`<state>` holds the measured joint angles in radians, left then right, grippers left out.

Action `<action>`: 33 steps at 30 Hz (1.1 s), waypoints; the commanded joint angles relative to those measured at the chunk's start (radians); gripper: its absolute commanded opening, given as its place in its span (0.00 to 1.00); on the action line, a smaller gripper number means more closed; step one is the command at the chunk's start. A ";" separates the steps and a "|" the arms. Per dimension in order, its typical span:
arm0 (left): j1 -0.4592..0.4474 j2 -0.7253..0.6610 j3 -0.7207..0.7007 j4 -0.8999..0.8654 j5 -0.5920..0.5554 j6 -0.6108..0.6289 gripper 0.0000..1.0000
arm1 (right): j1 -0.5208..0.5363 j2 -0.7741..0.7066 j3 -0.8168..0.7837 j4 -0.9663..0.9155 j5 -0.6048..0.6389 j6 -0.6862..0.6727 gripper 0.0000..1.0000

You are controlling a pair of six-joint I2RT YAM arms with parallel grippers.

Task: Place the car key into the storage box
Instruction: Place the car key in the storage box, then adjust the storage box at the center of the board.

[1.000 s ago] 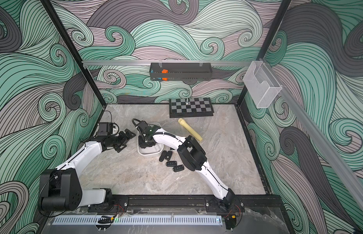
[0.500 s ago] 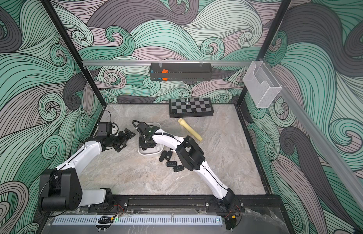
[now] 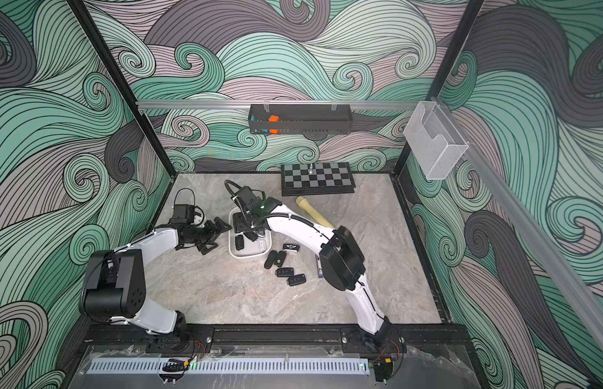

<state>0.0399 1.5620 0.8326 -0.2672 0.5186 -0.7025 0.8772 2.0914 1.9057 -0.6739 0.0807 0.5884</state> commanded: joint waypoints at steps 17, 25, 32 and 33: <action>-0.099 0.155 0.163 0.063 0.074 -0.028 0.99 | -0.145 -0.656 -0.795 -0.011 0.015 -0.233 0.81; -0.161 0.230 0.260 0.038 0.044 -0.045 0.99 | -0.168 -0.585 -0.873 -0.003 0.001 -0.271 0.83; -0.189 0.276 0.332 0.013 0.019 -0.056 0.99 | -0.169 -0.459 -0.835 0.030 0.023 -0.327 0.83; -0.189 0.277 0.341 0.003 0.013 -0.052 0.99 | -0.169 -0.436 -0.822 0.030 0.026 -0.335 0.83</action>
<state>-0.1410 1.8233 1.1278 -0.2314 0.5442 -0.7513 0.7120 1.6180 1.0424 -0.6666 0.0986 0.2924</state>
